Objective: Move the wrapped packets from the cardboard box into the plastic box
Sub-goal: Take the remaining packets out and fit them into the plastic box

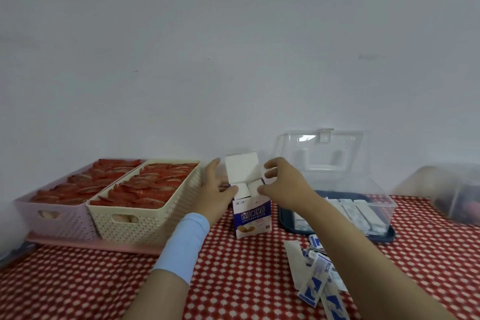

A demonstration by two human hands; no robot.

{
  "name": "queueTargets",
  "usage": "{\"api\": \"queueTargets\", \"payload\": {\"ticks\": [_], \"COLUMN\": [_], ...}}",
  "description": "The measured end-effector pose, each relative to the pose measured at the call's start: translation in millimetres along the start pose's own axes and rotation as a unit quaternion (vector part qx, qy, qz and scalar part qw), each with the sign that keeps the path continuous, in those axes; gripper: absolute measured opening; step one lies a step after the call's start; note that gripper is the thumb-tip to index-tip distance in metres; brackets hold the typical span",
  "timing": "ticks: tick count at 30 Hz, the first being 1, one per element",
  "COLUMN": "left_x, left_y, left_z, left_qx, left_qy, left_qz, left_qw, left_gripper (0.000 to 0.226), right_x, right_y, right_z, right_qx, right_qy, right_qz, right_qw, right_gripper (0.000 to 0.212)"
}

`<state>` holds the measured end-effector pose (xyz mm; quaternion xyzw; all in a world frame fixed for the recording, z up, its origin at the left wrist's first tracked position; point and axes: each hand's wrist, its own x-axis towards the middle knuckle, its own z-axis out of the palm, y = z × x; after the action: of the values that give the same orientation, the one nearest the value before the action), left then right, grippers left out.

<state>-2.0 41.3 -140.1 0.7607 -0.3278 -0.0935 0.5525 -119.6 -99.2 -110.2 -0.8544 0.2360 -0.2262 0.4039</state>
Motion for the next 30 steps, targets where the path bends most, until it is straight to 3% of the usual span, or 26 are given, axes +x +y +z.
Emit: {"api": "queueTargets", "payload": {"ticks": [2, 4, 6, 10, 12, 15, 20, 25, 30], "left_x": [2, 5, 4, 1, -2, -7, -8, -10, -9], "left_y": [1, 1, 3, 6, 6, 5, 2, 2, -2], "left_z": [2, 4, 4, 0, -3, -8, -9, -10, -13], "left_qx": [-0.047, -0.068, -0.072, -0.002, 0.021, 0.0, 0.027, -0.02, -0.028], "left_qy": [0.023, 0.026, 0.036, 0.021, -0.006, -0.04, -0.026, -0.032, -0.043], "left_qz": [-0.007, -0.003, 0.012, 0.051, 0.058, 0.058, 0.072, 0.076, 0.079], "left_qw": [0.999, 0.997, 0.997, 0.998, 0.998, 0.997, 0.997, 0.996, 0.996], "left_gripper": [0.074, 0.062, 0.045, 0.029, 0.027, 0.027, 0.029, 0.027, 0.02], "right_x": [0, 1, 1, 0, 1, 1, -5, -4, -5], "right_y": [1, 3, 5, 9, 11, 11, 10, 11, 10], "right_z": [-3, -5, -6, -9, -10, -14, -28, -31, -28], "right_qx": [0.05, 0.066, 0.063, 0.035, 0.011, -0.008, -0.052, -0.044, -0.105], "right_qy": [-0.013, -0.022, -0.028, 0.0, 0.012, 0.0, -0.079, -0.079, -0.094], "right_qz": [0.017, 0.023, 0.015, -0.026, -0.028, -0.027, -0.054, -0.07, -0.099], "right_qw": [0.999, 0.997, 0.998, 0.999, 0.999, 1.0, 0.994, 0.993, 0.985], "right_gripper": [0.083, 0.091, 0.081, 0.033, 0.025, 0.028, 0.042, 0.028, 0.029]}}
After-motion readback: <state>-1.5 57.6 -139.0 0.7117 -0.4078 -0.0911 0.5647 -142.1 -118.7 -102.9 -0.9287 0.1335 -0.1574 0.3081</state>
